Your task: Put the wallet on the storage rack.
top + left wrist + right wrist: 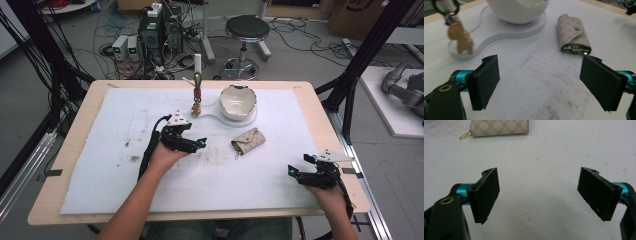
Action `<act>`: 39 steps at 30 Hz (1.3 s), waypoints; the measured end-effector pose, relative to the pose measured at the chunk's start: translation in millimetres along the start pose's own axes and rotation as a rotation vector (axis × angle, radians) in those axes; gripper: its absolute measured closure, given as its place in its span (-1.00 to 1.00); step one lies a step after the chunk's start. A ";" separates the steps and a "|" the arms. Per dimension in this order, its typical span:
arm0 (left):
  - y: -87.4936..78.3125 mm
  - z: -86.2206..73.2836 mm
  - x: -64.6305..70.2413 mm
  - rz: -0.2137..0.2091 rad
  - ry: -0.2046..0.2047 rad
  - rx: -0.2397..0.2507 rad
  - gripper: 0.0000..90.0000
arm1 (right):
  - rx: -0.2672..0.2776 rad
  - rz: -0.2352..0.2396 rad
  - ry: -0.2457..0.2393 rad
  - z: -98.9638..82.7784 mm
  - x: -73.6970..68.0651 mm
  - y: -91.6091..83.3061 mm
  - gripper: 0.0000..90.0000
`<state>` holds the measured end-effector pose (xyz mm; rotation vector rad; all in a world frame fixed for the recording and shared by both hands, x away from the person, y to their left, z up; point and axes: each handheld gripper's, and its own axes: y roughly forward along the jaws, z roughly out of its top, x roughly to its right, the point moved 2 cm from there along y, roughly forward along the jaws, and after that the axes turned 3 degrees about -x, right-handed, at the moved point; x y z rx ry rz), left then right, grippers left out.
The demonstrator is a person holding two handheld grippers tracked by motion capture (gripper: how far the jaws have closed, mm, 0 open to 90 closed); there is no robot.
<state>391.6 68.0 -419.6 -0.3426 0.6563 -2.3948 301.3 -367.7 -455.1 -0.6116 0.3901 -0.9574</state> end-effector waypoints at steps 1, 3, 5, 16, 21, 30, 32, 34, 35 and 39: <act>5.7 2.1 3.9 -0.013 0.008 -0.011 -0.65 | 0.006 -0.003 0.002 -2.2 0.7 -2.5 -0.60; 14.3 4.9 9.1 -0.025 0.023 -0.028 -0.66 | 0.004 -0.003 0.005 -2.9 0.6 -3.5 -0.60; 23.7 7.7 14.3 -0.033 0.026 -0.037 -0.67 | 0.007 -0.006 0.004 -4.2 0.9 -5.6 -0.60; 65.9 23.0 44.3 -0.055 0.062 -0.073 -0.67 | 0.005 -0.007 0.008 -5.7 1.5 -7.0 -0.60; 79.8 27.9 52.9 -0.068 0.078 -0.089 -0.67 | 0.008 -0.004 0.001 -4.4 0.4 -6.0 -0.60; 104.1 41.6 63.0 -0.091 0.107 -0.128 -0.67 | 0.009 -0.006 0.007 -5.5 1.1 -6.9 -0.60; 109.2 45.8 65.7 -0.089 0.111 -0.125 -0.67 | 0.011 -0.008 0.008 -5.4 1.4 -7.1 -0.60; 114.3 48.4 66.8 -0.087 0.109 -0.134 -0.67 | 0.010 -0.010 0.006 -5.5 1.5 -7.3 -0.60; 116.8 49.1 67.3 -0.086 0.112 -0.139 -0.67 | 0.010 -0.010 0.006 -5.5 1.4 -7.3 -0.60; 125.2 48.5 67.6 -0.090 0.114 -0.156 -0.67 | 0.010 -0.009 0.010 -5.6 1.1 -7.1 -0.60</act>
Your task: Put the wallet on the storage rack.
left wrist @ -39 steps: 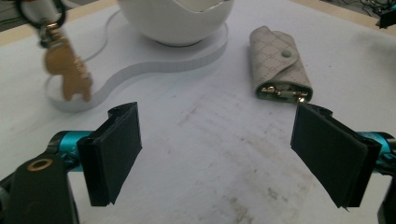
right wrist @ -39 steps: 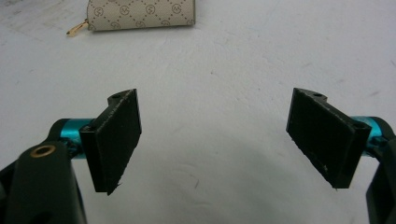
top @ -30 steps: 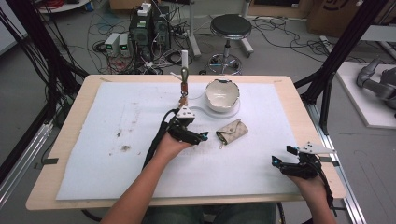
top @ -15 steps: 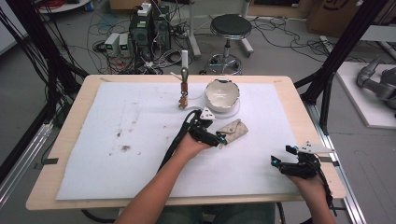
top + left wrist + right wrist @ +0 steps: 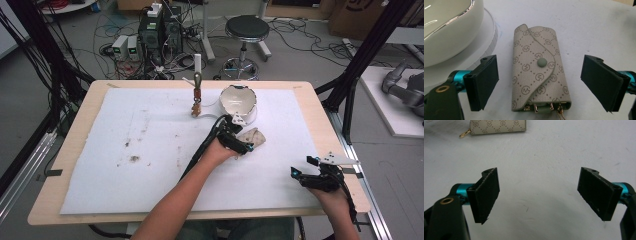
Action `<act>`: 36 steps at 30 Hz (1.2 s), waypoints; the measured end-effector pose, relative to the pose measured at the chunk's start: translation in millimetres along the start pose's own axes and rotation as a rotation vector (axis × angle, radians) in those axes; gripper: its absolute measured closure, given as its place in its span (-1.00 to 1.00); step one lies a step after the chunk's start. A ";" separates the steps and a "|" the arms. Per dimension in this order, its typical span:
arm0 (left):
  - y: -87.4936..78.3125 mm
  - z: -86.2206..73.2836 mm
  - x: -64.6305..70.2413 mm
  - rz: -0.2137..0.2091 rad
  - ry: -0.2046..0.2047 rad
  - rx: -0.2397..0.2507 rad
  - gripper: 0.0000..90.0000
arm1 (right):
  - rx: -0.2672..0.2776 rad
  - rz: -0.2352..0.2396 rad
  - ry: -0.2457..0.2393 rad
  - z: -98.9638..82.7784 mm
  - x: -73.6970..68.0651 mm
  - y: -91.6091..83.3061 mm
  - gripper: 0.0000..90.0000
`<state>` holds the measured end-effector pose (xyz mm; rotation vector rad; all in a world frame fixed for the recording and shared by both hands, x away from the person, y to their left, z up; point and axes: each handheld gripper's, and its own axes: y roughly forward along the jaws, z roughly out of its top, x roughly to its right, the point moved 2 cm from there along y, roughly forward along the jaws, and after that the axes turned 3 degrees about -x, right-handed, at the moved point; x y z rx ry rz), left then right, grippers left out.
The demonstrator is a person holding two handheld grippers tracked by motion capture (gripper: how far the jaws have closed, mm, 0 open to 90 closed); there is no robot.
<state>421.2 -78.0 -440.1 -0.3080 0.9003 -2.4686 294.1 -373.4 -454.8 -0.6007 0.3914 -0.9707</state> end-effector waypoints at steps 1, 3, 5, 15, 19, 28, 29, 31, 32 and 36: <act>1.9 -0.9 -0.5 -0.001 -0.001 -0.003 -0.67 | 0.001 0.001 -0.001 0.0 0.1 0.1 -0.60; 5.8 -2.7 -1.0 0.002 -0.002 -0.019 -0.67 | 0.001 0.000 -0.002 0.0 0.2 0.2 -0.60; 9.1 -4.1 -1.3 0.007 0.000 -0.029 -0.67 | -0.002 0.000 -0.002 -0.1 0.5 0.4 -0.60; 24.9 -12.1 -4.0 0.010 0.002 -0.085 -0.67 | -0.007 -0.003 -0.005 -0.8 1.8 1.6 -0.60; 29.1 -13.0 -0.5 0.032 0.023 -0.097 -0.70 | -0.006 -0.001 -0.007 -0.5 0.9 2.1 -0.60; 27.4 -14.5 1.4 0.031 0.032 -0.082 -0.63 | -0.006 -0.005 -0.009 -0.3 0.5 2.2 -0.60; 26.3 -15.0 2.2 0.027 0.040 -0.079 -0.57 | -0.008 -0.004 -0.005 -0.5 0.2 1.9 -0.60; 24.6 -16.2 5.0 0.021 0.049 -0.064 -0.41 | -0.006 -0.003 -0.005 -0.5 0.5 1.8 -0.60; 24.0 -16.7 6.2 0.023 0.049 -0.061 -0.37 | -0.007 -0.004 -0.006 -0.6 0.7 1.9 -0.60; 23.0 -16.6 6.8 0.025 0.043 -0.067 -0.30 | -0.009 -0.004 -0.006 -0.7 0.6 2.5 -0.60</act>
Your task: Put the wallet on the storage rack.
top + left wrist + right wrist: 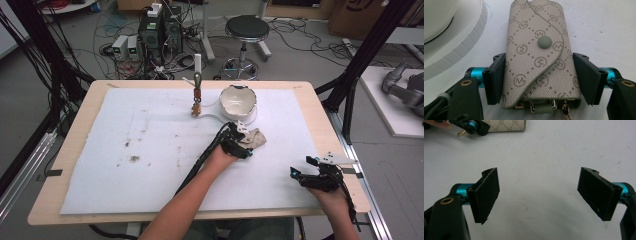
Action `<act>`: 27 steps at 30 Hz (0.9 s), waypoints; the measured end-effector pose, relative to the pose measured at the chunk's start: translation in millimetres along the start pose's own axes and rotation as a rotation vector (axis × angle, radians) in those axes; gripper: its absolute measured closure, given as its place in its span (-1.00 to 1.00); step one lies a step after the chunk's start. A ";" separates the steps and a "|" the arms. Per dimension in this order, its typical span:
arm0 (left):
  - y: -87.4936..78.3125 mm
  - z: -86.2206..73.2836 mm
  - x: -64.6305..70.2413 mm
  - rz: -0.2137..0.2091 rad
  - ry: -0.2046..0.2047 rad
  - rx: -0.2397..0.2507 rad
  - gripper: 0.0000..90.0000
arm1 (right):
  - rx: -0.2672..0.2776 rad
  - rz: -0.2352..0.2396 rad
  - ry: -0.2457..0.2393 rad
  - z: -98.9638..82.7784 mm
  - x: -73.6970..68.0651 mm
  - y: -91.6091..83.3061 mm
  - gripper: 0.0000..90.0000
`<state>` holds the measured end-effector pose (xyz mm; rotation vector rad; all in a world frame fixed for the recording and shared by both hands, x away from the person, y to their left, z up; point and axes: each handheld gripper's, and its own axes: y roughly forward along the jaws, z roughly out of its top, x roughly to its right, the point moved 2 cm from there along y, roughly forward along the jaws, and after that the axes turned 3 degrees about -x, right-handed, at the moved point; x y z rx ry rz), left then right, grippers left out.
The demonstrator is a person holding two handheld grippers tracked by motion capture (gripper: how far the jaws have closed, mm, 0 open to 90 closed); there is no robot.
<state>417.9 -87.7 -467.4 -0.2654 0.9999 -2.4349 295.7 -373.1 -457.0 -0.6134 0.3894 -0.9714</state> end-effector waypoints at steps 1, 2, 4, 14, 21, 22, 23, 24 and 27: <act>-0.3 0.1 -0.1 -0.002 -0.001 0.000 -0.29 | 0.000 0.000 0.000 0.1 -0.3 -0.1 -0.60; -1.0 0.3 0.0 -0.003 -0.004 0.001 -0.26 | 0.001 0.001 -0.002 0.3 -0.4 -0.1 -0.60; -1.7 0.6 -0.1 -0.006 -0.008 0.001 -0.22 | 0.000 0.003 -0.001 0.5 -0.9 -0.3 -0.60; -28.6 4.3 -5.6 -0.018 -0.021 0.031 -0.18 | 0.026 0.001 -0.013 3.5 -3.7 -1.0 -0.60; -68.1 11.3 -9.5 -0.006 -0.007 0.100 -0.17 | 0.023 0.002 -0.009 4.3 -5.8 -2.4 -0.60; -74.1 11.6 -11.1 -0.003 0.001 0.103 -0.17 | 0.023 0.001 -0.013 4.4 -5.6 -2.2 -0.60; -81.1 11.7 -12.8 0.002 -0.003 0.112 -0.17 | 0.024 0.003 -0.013 4.5 -5.6 -1.9 -0.60; -86.6 11.6 -14.7 0.006 -0.003 0.117 -0.17 | 0.028 0.002 -0.014 5.0 -5.2 -1.2 -0.60; -100.5 11.4 -19.9 0.026 -0.002 0.125 -0.17 | 0.029 0.006 -0.007 6.3 -5.5 0.2 -0.60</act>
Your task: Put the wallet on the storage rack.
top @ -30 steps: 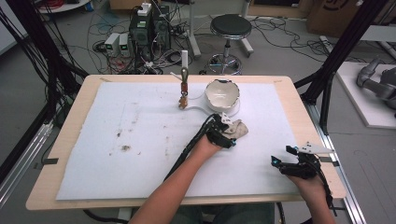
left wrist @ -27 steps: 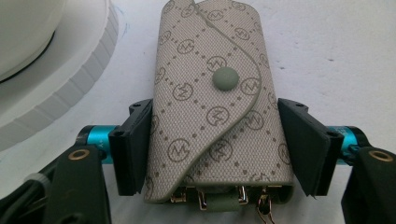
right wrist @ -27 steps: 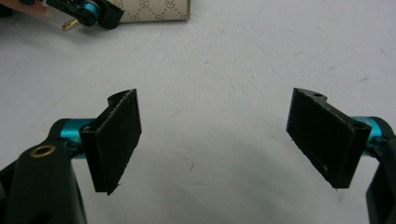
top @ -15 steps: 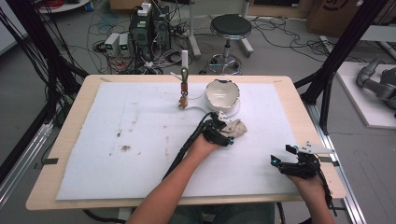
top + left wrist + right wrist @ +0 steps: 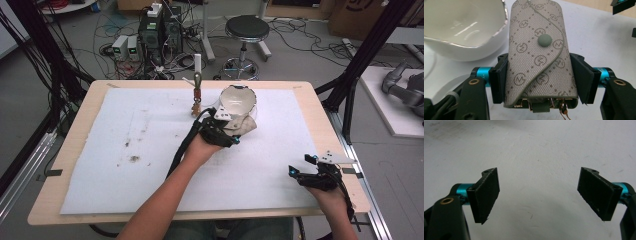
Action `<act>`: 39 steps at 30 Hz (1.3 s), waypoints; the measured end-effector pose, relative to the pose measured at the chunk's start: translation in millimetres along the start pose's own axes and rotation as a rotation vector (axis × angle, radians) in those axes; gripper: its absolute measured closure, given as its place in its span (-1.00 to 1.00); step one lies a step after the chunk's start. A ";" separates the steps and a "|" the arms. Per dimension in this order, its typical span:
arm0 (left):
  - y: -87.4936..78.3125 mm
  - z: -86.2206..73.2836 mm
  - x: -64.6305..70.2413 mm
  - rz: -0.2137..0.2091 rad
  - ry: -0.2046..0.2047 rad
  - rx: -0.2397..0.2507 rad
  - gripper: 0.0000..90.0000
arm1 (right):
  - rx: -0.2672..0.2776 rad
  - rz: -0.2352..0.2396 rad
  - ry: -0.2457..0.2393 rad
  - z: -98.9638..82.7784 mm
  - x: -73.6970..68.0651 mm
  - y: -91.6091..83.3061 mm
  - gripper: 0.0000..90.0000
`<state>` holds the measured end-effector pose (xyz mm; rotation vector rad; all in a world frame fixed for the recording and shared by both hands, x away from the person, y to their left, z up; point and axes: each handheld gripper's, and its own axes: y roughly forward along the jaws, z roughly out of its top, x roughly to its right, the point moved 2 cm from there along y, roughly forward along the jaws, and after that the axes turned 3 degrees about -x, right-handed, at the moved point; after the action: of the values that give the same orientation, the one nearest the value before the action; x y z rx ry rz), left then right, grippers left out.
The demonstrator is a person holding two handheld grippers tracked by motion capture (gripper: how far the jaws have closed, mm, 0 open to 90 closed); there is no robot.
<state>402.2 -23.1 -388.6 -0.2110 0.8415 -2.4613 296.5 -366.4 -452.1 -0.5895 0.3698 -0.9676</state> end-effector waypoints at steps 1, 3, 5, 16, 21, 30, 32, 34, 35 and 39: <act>-5.6 0.3 -2.6 0.006 0.000 0.003 -0.17 | -0.002 0.002 -0.002 0.6 -0.4 0.5 -0.60; -12.2 0.0 -6.3 0.015 -0.006 0.010 -0.17 | -0.005 0.005 -0.005 1.9 -1.4 2.7 -0.60; -18.0 -0.3 -10.7 0.028 -0.005 0.007 -0.17 | -0.007 0.013 -0.005 3.3 -2.4 4.8 -0.60; -22.8 9.2 -27.9 0.078 0.008 -0.015 -0.17 | -0.015 0.035 -0.029 11.6 -7.7 17.7 -0.60; -16.5 17.5 -33.1 0.084 0.008 -0.009 -0.17 | -0.018 0.044 -0.038 12.5 -9.3 20.3 -0.60; -1.8 33.7 -45.5 0.110 0.011 -0.060 -0.17 | -0.021 0.042 -0.039 12.3 -11.1 20.4 -0.60; 1.8 37.8 -48.6 0.117 0.012 -0.070 -0.17 | -0.019 0.040 -0.040 11.9 -11.1 19.9 -0.60; 5.3 41.7 -51.7 0.123 0.008 -0.077 -0.17 | -0.021 0.040 -0.039 11.6 -11.1 19.4 -0.60; 7.2 43.6 -53.5 0.127 0.002 -0.084 -0.17 | -0.021 0.040 -0.039 11.4 -11.1 19.4 -0.60; 16.8 50.6 -56.9 0.140 0.011 -0.118 -0.17 | -0.021 0.040 -0.039 11.3 -11.0 19.8 -0.60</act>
<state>473.3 -30.9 -357.4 -0.1746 0.9741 -2.2878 309.9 -345.1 -455.1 -0.6174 0.3564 -0.9138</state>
